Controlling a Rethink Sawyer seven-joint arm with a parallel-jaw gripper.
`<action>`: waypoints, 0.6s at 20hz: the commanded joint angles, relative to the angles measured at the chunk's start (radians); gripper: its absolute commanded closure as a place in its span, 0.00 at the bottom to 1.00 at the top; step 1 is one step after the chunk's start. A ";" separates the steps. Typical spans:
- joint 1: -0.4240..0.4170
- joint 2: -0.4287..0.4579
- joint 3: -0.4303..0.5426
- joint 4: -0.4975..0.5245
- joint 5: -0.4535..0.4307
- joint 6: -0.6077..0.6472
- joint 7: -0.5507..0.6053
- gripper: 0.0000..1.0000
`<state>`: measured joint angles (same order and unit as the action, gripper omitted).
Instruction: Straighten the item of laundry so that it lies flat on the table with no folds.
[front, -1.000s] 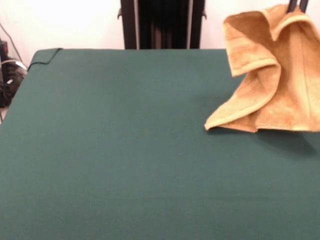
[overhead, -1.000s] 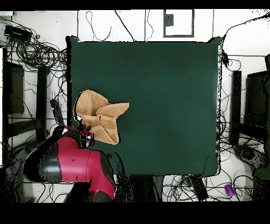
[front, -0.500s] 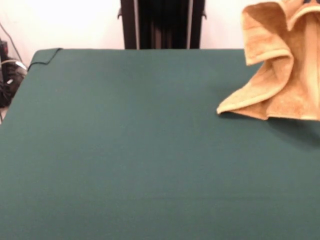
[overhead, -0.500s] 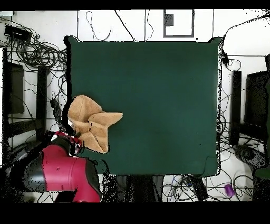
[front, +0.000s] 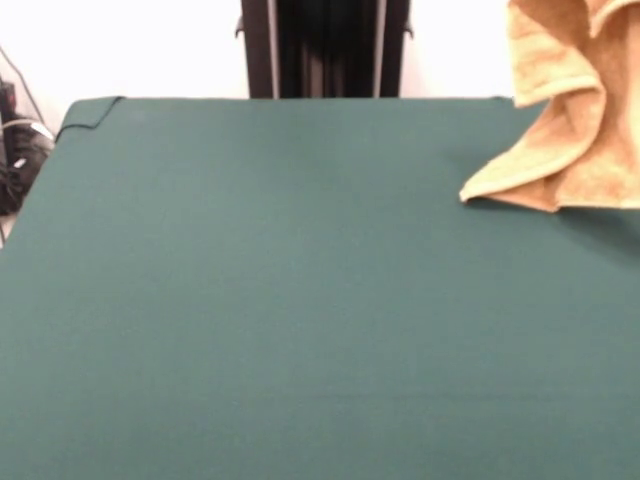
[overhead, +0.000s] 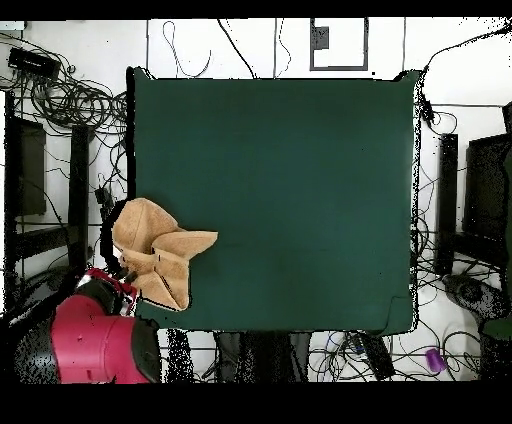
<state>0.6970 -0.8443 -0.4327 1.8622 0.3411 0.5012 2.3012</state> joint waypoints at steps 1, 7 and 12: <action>0.054 0.050 -0.008 -0.057 0.062 0.155 0.375 1.00; 0.102 0.062 -0.038 -0.114 0.057 0.221 0.466 1.00; 0.133 0.065 -0.054 -0.152 0.058 0.269 0.531 1.00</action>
<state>0.7907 -0.8255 -0.4888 1.7792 0.3492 0.6210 2.4759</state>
